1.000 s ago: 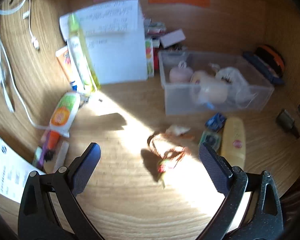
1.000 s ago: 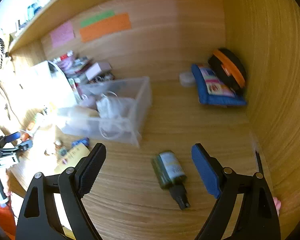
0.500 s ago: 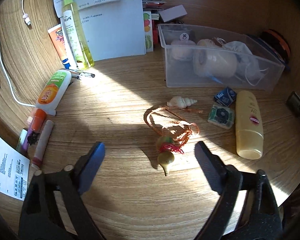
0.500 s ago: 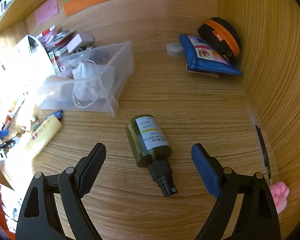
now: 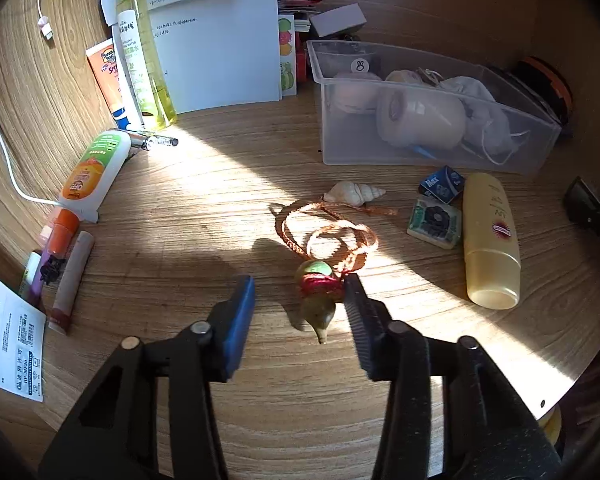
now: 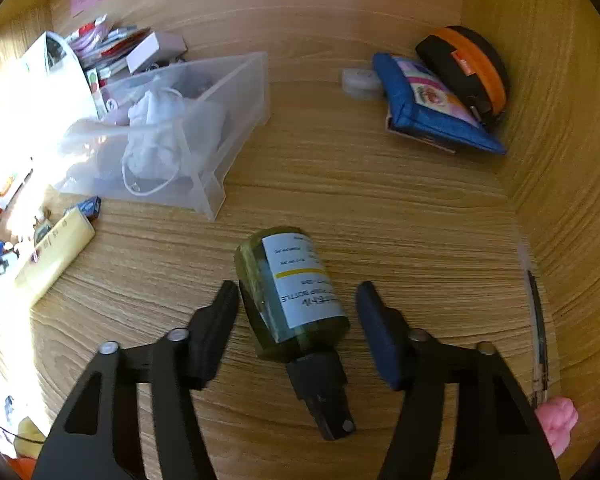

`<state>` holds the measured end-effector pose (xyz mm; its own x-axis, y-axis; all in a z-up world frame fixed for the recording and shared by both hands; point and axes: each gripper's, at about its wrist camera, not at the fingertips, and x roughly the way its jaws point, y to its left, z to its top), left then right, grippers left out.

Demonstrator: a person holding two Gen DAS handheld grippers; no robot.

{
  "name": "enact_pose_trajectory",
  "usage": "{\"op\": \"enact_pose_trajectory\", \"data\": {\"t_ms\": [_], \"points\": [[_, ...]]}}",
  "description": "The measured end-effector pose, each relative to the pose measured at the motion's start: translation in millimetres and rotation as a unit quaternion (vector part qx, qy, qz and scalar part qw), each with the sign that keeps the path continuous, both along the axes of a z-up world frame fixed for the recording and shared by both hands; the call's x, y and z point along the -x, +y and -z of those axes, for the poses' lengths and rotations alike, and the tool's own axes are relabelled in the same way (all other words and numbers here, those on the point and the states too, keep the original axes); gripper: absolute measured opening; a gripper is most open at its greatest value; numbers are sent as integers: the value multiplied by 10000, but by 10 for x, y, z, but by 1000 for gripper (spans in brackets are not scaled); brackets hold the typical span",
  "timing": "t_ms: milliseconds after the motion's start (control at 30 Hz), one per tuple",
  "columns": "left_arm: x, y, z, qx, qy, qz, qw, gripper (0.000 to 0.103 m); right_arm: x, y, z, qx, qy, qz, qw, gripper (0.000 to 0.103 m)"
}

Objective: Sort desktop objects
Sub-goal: 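Grasp the green pump bottle with the right gripper while the left grasps the beaded ornament, then carry the bottle and ornament over the clear box and release them inside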

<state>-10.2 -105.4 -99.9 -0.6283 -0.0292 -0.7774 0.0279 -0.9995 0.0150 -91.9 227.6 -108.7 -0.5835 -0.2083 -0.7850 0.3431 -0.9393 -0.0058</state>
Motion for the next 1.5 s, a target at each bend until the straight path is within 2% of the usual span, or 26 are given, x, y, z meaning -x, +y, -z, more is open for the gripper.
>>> {"op": "enact_pose_trajectory", "data": {"t_ms": [167, 200, 467, 767, 1100, 1500], "points": [[8, -24, -1, 3, 4, -39, 10000, 27, 13, -15, 9, 30, 32, 2, 10000, 38], [7, -23, -2, 18, 6, -32, 10000, 22, 12, -13, 5, 59, 39, 4, 10000, 38], [-68, -42, -35, 71, 102, -97, 9999, 22, -22, -5, -145, 246, 246, -1, 9994, 38], [-92, -119, -313, -139, 429, -168, 9988, 22, -66, -18, -407, 553, 412, -111, 9976, 38], [13, -88, -811, -106, 967, 2, 9953, 22, -138, -151, -751, 759, 777, -383, 9933, 38], [204, 127, -1568, -149, 1611, 557, 9853, 22, -141, -378, -1135, 970, 1151, -733, 9859, 38]]}}
